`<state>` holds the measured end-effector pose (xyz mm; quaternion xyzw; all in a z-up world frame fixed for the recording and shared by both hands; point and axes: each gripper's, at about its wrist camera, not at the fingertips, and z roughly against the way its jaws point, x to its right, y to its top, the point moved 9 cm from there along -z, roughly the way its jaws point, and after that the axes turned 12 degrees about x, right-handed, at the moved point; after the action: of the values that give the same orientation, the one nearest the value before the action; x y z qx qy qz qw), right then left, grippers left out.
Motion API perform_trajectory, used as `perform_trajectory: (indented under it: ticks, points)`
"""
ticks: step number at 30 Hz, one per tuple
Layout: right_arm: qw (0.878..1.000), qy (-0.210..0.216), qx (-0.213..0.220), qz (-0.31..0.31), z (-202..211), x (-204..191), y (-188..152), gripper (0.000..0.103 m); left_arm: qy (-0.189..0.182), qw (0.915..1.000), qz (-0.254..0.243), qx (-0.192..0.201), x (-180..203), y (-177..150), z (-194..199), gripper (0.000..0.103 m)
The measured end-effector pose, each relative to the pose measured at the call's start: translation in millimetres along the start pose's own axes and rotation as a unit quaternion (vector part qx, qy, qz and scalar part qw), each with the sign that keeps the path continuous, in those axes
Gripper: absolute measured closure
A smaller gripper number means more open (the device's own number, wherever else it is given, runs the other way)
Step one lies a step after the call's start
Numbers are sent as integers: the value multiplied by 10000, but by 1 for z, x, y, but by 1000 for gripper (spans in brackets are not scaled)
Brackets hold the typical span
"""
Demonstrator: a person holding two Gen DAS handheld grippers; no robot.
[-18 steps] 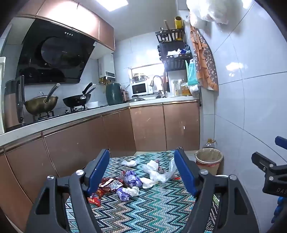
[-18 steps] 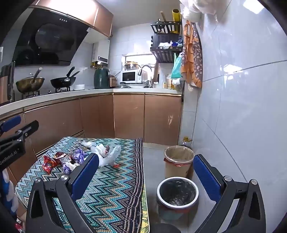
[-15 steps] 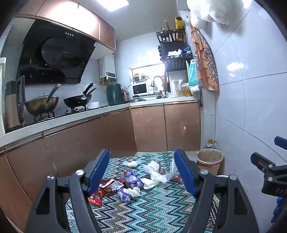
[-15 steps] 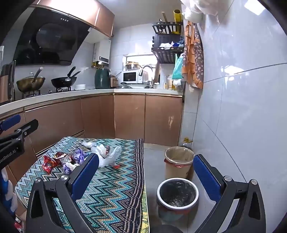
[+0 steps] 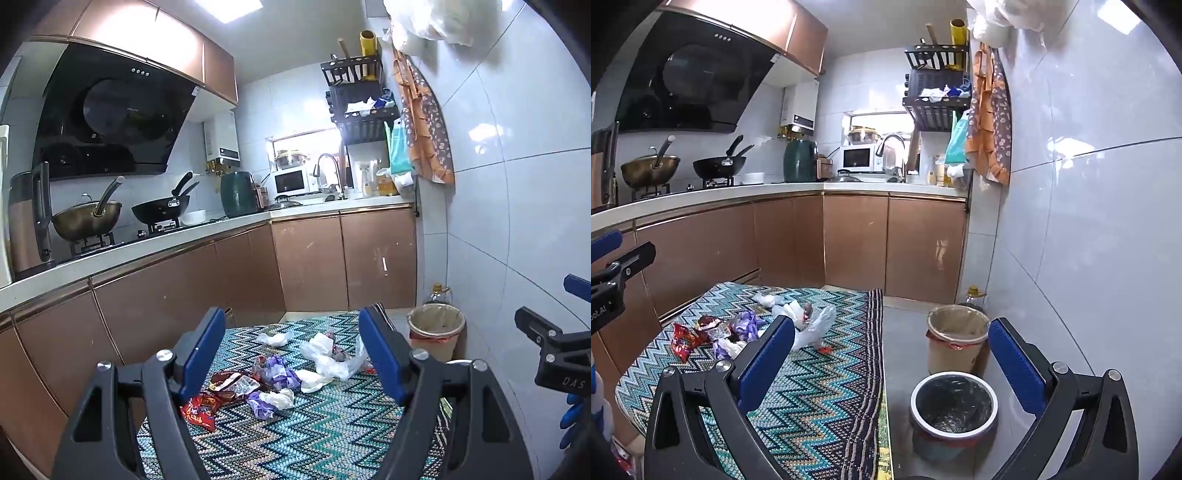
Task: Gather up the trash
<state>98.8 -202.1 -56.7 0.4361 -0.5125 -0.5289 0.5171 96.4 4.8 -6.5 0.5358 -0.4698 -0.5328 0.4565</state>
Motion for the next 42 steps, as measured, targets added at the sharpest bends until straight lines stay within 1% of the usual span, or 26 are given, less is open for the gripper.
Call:
perform_trajectory:
  ticks: [6, 13, 19, 25, 27, 30, 34, 42]
  points:
    - [9999, -143, 65, 59, -3, 2, 6, 0, -36, 10000, 42, -39, -1, -1, -2, 30]
    - [9997, -235, -31, 77, -12, 8, 1, 0, -76, 9998, 122, -165, -2, -5, -13, 30]
    - [9997, -196, -109, 52, -21, 8, -1, 0, -111, 9997, 83, -208, -1, -7, -22, 30]
    - [9997, -166, -151, 80, -31, 7, -4, 0, -28, 9995, 112, -280, -2, -13, -35, 30]
    - [9997, -155, -186, 96, -36, 8, -6, 0, 74, 9995, 102, -290, -2, -15, -41, 30]
    - [9996, -158, -198, 95, -43, 11, -7, 0, 130, 9993, 142, -332, -2, -18, -50, 30]
    - [9996, -199, -172, 100, -51, 17, -8, 0, 237, 9994, 84, -256, -1, -16, -58, 30]
    - [9998, -120, -165, 10, -64, 16, -7, 0, 214, 9991, 58, -364, 2, -22, -79, 30]
